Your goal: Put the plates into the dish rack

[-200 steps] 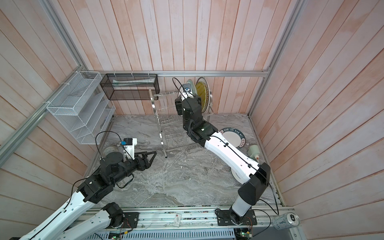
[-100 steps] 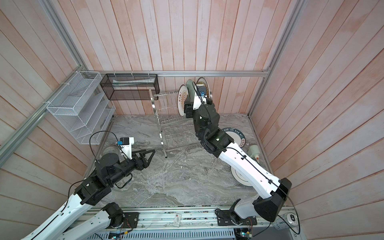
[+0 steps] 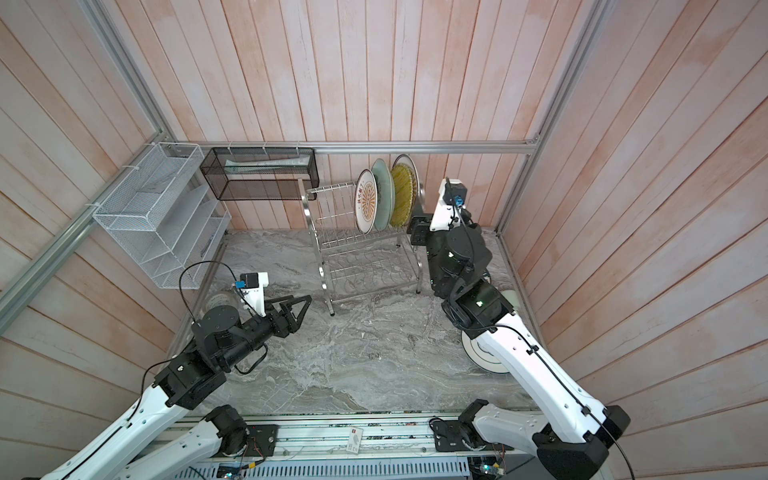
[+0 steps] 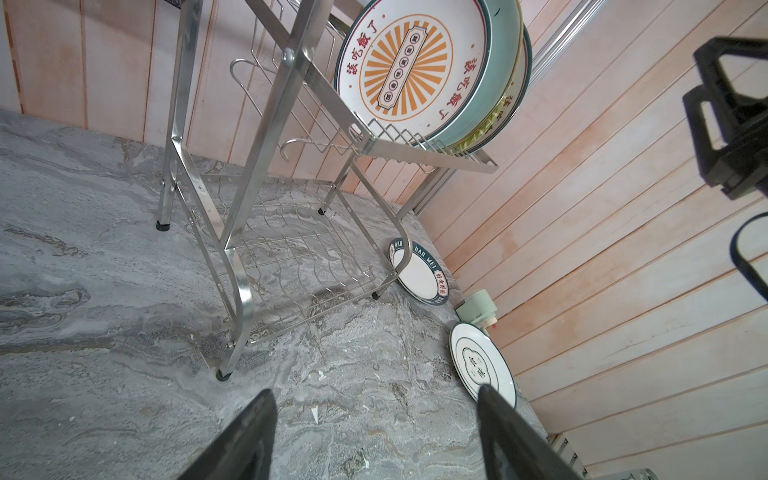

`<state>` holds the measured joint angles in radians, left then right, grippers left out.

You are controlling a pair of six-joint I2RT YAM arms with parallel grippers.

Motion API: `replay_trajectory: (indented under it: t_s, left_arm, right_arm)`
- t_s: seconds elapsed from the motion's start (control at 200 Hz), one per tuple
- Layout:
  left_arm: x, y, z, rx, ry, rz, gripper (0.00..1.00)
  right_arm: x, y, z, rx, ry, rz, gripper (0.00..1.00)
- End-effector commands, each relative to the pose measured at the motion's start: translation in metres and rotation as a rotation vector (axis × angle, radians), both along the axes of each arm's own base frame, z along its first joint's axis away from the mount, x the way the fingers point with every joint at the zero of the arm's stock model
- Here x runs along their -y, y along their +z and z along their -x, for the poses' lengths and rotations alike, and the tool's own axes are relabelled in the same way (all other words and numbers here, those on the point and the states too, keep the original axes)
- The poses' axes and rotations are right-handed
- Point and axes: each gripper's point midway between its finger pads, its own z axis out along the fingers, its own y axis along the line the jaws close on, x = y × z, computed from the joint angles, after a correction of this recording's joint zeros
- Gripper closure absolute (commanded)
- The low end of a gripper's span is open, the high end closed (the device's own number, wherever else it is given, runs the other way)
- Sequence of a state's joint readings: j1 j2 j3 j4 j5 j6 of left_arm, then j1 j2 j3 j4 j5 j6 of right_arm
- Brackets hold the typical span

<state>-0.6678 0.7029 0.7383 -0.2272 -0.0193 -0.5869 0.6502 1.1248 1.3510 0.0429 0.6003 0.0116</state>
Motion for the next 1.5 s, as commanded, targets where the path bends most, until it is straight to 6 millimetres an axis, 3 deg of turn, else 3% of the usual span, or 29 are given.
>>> replay_trajectory:
  t_s: [0.0, 0.27, 0.655, 0.845, 1.075, 1.27, 1.495]
  left_arm:
    - [0.003, -0.009, -0.002, 0.019, -0.01, -0.005, 0.24]
    - [0.016, -0.059, -0.008, -0.066, -0.046, -0.056, 0.24]
    - [0.043, -0.107, -0.012, -0.202, -0.132, -0.053, 0.23]
    - [0.06, -0.123, -0.012, -0.245, -0.186, -0.028, 0.24]
    - [0.074, -0.122, -0.017, -0.23, -0.219, 0.002, 0.24]
    - [0.092, -0.141, -0.018, -0.264, -0.262, 0.004, 0.24]
    - [0.117, -0.165, -0.006, -0.317, -0.323, -0.014, 0.24]
  right_arm:
    - [0.018, -0.017, 0.001, -0.043, -0.004, -0.026, 0.28]
    - [0.052, -0.077, -0.002, -0.165, -0.028, -0.077, 0.29]
    - [0.074, -0.198, -0.006, -0.42, -0.058, -0.14, 0.29]
    - [0.093, -0.279, 0.012, -0.606, -0.12, -0.185, 0.29]
    - [0.118, -0.367, 0.048, -0.804, -0.164, -0.273, 0.29]
    - [0.129, -0.399, 0.057, -0.863, -0.212, -0.349, 0.29]
    - [0.141, -0.429, 0.058, -0.915, -0.25, -0.382, 0.29]
